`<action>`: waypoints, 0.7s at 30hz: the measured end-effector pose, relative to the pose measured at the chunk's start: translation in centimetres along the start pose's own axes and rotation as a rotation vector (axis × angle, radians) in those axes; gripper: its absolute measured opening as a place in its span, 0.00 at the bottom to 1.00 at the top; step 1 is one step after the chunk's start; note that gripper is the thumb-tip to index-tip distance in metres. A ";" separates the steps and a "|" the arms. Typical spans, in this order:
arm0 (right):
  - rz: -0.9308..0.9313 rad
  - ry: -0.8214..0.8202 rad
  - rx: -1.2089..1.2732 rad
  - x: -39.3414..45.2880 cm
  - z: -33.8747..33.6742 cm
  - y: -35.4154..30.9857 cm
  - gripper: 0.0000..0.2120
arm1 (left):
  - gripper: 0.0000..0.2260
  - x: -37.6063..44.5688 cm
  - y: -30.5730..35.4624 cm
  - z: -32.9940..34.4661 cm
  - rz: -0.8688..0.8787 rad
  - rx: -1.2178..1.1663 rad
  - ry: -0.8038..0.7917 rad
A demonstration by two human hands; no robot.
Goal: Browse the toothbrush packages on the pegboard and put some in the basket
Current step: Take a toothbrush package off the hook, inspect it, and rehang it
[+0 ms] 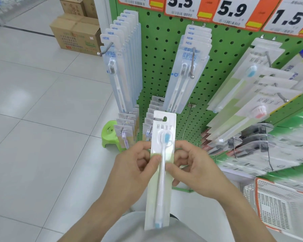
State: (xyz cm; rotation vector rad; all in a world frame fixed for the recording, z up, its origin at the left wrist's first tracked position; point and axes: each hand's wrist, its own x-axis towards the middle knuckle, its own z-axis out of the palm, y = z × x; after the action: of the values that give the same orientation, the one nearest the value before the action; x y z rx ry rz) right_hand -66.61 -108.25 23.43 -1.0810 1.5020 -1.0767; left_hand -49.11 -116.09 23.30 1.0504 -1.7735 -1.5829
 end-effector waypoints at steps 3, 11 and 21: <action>-0.055 0.054 0.006 0.0 0.1 0.1 0.20 | 0.09 0.2 0.1 0.2 -0.011 -0.052 0.012; -0.106 0.257 0.214 -0.1 0.7 1.1 0.19 | 0.12 -0.9 -0.3 -0.3 -0.167 -0.065 -0.168; -0.029 0.064 0.082 -1.0 0.4 1.5 0.34 | 0.08 -1.0 -0.7 0.3 -0.073 -0.023 -0.085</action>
State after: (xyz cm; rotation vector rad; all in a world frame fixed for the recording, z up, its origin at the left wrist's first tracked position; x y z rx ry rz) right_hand -66.24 -107.06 22.15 -1.0231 1.4828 -1.1929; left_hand -48.60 -115.10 22.65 1.0627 -1.7861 -1.7112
